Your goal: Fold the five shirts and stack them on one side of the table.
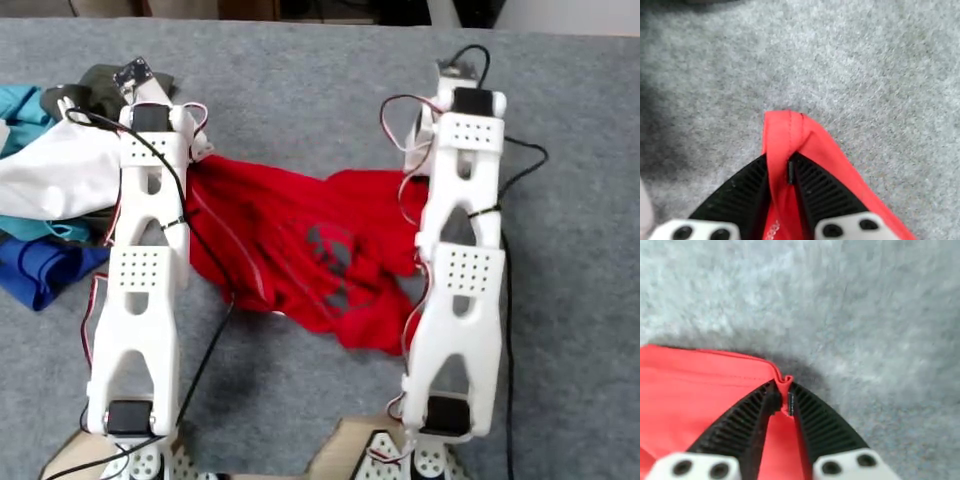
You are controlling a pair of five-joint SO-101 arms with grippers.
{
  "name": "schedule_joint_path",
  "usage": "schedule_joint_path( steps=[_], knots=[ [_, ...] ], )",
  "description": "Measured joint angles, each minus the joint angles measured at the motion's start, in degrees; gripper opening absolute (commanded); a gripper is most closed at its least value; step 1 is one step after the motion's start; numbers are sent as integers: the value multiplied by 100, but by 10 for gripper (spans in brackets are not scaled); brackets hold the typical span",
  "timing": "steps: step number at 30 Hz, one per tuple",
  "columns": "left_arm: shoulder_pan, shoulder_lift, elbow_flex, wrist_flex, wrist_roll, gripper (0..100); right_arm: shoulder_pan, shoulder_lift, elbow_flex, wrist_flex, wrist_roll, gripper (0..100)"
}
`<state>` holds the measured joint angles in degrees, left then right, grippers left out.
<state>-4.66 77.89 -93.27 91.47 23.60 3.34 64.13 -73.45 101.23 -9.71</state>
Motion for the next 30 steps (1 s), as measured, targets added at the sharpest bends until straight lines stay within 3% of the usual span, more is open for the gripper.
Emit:
schedule_joint_path(
  steps=[9, 30],
  knots=[
    [-53, -299, 0, 185, 0, 19, -9, -290, -1705, 0, 765, 4],
    [105, -5371, -9, 870, -1275, 18, -26, -5741, -1873, 26, 2558, 4]
  ],
)
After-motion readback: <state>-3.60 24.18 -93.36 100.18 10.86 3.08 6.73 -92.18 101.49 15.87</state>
